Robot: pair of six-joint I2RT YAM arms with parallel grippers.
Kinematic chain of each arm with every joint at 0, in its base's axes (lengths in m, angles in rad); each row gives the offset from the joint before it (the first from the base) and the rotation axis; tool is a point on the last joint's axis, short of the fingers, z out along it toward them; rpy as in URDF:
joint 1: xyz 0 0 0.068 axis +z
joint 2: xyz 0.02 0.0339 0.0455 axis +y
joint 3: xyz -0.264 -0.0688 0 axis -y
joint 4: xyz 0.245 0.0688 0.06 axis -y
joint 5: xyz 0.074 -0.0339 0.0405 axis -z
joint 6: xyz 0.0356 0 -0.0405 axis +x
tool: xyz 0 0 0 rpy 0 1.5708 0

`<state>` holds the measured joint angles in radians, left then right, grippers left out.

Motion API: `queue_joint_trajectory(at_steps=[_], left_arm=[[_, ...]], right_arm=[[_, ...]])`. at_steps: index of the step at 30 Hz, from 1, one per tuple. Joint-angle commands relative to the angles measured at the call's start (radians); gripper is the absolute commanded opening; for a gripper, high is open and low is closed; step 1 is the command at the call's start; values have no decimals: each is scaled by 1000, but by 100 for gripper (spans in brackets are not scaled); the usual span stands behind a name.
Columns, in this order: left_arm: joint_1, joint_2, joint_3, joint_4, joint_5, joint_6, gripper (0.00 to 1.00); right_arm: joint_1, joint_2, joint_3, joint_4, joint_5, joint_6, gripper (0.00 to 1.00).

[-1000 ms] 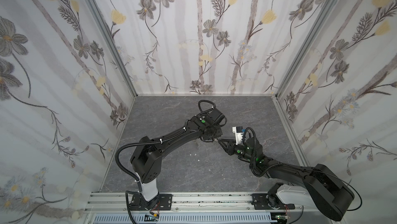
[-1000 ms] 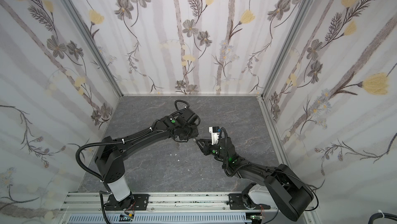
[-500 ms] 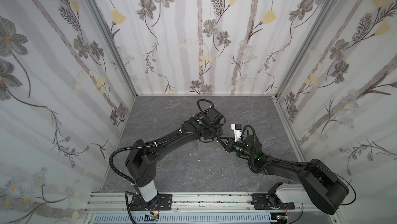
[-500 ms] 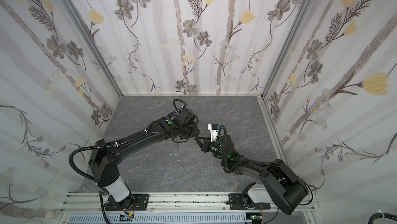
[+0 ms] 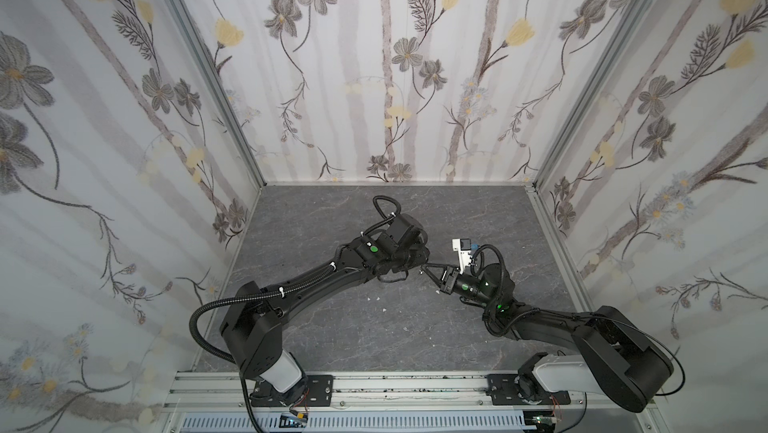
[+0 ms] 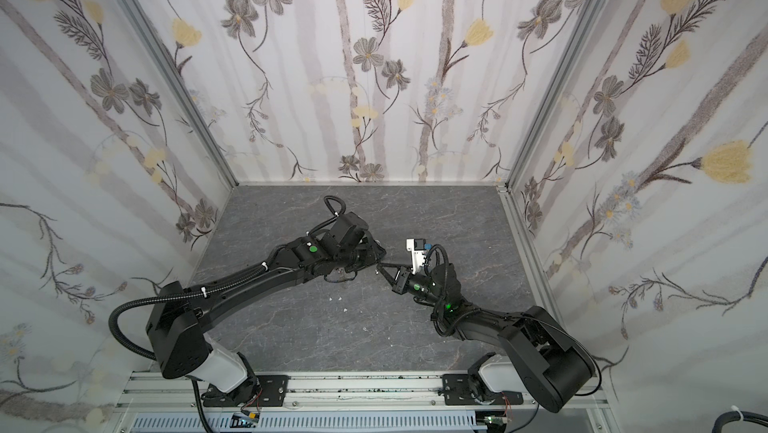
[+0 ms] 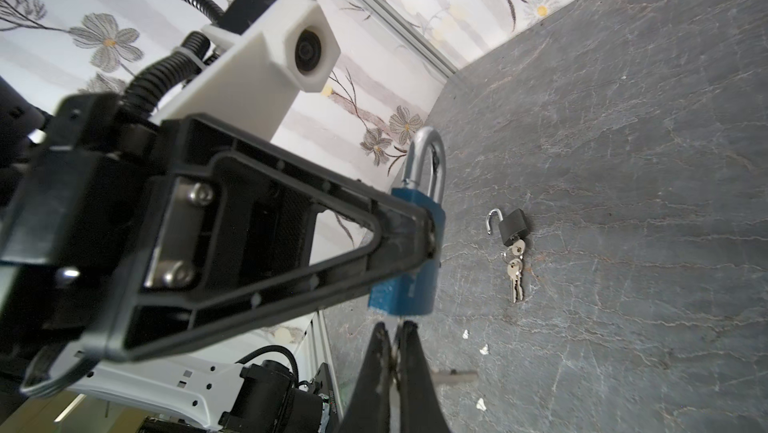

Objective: Unlock with the key

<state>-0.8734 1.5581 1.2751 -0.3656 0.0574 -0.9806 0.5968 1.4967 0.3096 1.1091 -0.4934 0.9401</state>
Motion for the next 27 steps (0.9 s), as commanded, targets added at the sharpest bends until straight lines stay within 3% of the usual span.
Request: queue_joint_trajectory(at_steps=[1, 13, 23, 27], left_arm=[[2, -41, -41, 140, 14, -7, 0], [5, -159, -177, 336, 64, 0, 0], [7, -192, -230, 463, 125, 7, 0], [7, -197, -228, 432, 107, 7, 0]], right_arm=[[-2, 15, -7, 197, -51, 88, 0], [-5, 90, -33, 508, -124, 237, 0], [-7, 157, -44, 655, -150, 301, 0], [-13, 165, -49, 662, -147, 308, 0]])
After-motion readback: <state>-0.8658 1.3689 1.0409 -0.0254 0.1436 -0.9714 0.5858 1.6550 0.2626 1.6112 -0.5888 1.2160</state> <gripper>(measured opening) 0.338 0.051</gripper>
